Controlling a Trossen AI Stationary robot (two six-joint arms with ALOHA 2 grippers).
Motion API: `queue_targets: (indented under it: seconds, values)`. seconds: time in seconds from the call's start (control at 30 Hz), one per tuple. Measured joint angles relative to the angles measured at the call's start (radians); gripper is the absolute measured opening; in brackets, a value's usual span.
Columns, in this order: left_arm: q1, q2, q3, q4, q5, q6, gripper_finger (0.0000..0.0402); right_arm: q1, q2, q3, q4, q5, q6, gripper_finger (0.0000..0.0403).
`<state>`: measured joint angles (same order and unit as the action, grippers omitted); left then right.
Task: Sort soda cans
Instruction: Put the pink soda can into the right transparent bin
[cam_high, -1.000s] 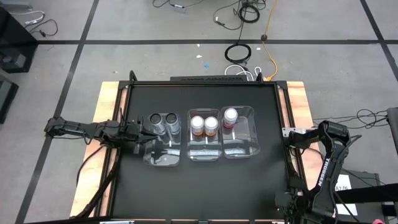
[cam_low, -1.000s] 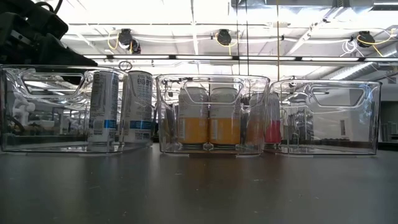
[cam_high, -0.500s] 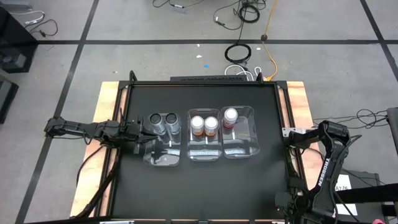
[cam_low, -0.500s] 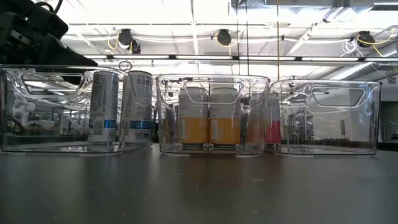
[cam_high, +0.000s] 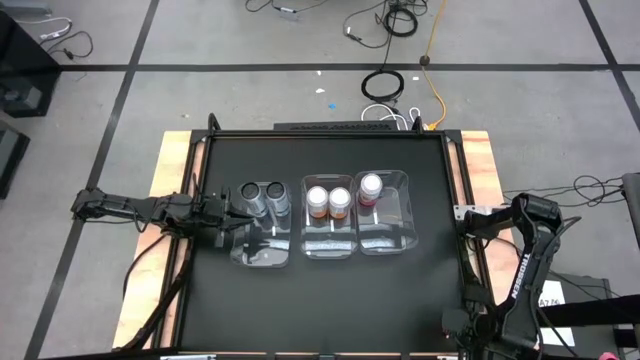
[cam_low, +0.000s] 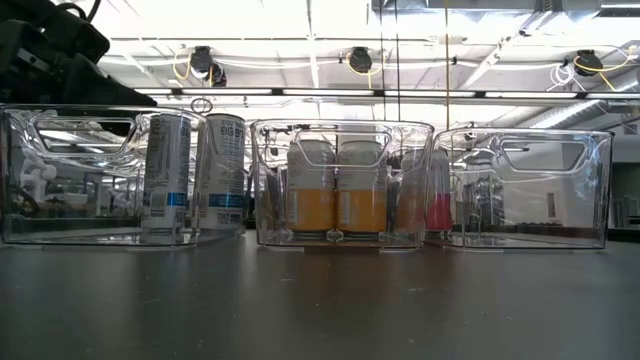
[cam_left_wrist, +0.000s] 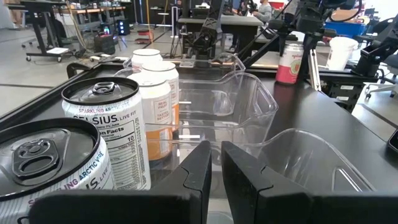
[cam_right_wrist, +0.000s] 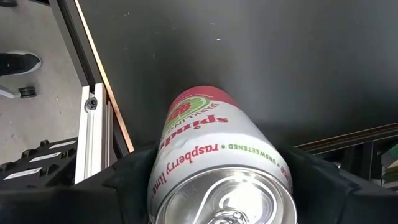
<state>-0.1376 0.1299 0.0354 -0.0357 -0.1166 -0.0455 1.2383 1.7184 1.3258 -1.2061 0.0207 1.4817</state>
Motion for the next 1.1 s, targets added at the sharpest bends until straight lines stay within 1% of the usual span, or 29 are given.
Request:
queue_targets:
  seconds: [0.07, 0.13, 0.33, 0.47, 0.57, 0.67, 0.87, 1.0, 1.1]
  values:
    - [0.000, 0.000, 0.000, 0.000, 0.000, 0.000, 0.0050, -0.006, 0.000, 0.000, -0.006, -0.002, 0.026, 0.0276]
    - [0.000, 0.000, 0.000, 0.000, 0.000, 0.000, 0.0050, -0.016, 0.000, 0.000, -0.009, -0.004, 0.018, 0.0280]
    - [0.000, 0.000, 0.000, 0.000, 0.000, 0.000, 0.0050, -0.068, -0.002, 0.000, -0.030, 0.002, -0.097, 0.0278]
    - [0.000, 0.000, 0.000, 0.000, 0.000, 0.000, 0.0050, -0.121, -0.010, 0.016, -0.097, 0.010, -0.159, 0.0278]
    - [0.000, 0.000, 0.000, 0.000, 0.000, 0.000, 0.0050, -0.167, -0.024, 0.054, -0.152, 0.021, -0.205, 0.0278]
    - [0.000, 0.000, 0.000, 0.000, 0.000, 0.000, 0.0050, -0.212, -0.045, 0.102, -0.220, 0.058, -0.247, 0.0278]
    - [0.000, 0.000, 0.000, 0.000, 0.000, 0.000, 0.0050, -0.321, -0.115, 0.198, -0.312, 0.170, -0.306, 0.0278]
    - [0.000, 0.000, 0.000, 0.000, 0.000, 0.000, 0.0050, -0.420, -0.166, 0.237, -0.349, 0.227, -0.354, 0.0278]
    - [0.000, 0.000, 0.000, 0.000, 0.000, 0.000, 0.0050, -0.506, -0.199, 0.254, -0.356, 0.259, -0.426, 0.0278]
